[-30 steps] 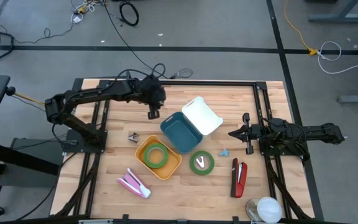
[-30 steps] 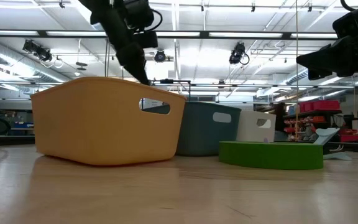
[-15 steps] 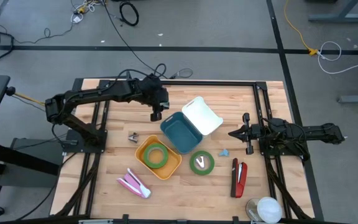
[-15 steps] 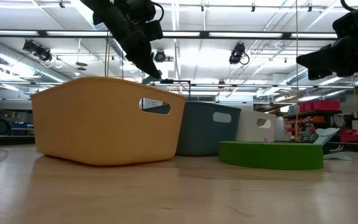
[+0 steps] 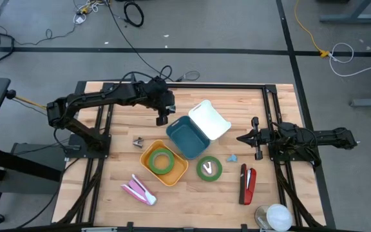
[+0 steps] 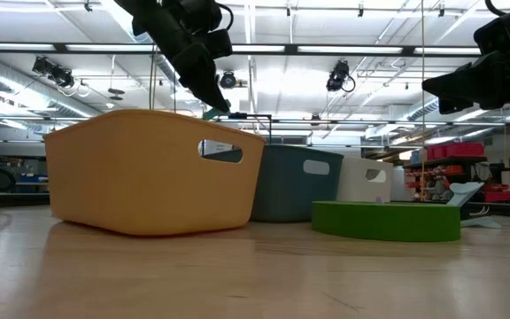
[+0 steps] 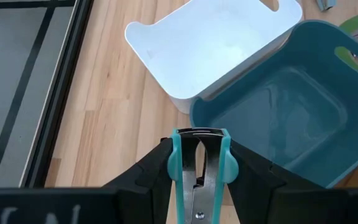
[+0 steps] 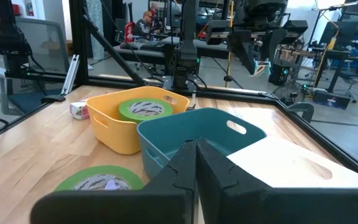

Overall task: Pick and place Stapler, Stapler remover, tape
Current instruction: Put the top light blue staple remover into the blue bin

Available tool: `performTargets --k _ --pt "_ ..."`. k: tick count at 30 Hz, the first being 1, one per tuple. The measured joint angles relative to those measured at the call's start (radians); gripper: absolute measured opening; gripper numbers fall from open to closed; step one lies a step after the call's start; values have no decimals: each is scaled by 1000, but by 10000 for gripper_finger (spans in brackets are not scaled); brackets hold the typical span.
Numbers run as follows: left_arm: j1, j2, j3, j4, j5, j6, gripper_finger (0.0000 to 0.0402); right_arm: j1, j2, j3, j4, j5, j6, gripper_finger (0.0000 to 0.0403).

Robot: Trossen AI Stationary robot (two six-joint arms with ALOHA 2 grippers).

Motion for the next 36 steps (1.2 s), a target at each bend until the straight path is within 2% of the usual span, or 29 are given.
performTargets --k 11,26,36 --pt "-12 0 0 0 0 0 140 0 0 0 0 0 0 13" --pt "-154 1 0 57 54 -33 140 0 0 0 0 0 0 13" --pt "-167 15 0 113 77 -34 140 0 0 0 0 0 0 13"
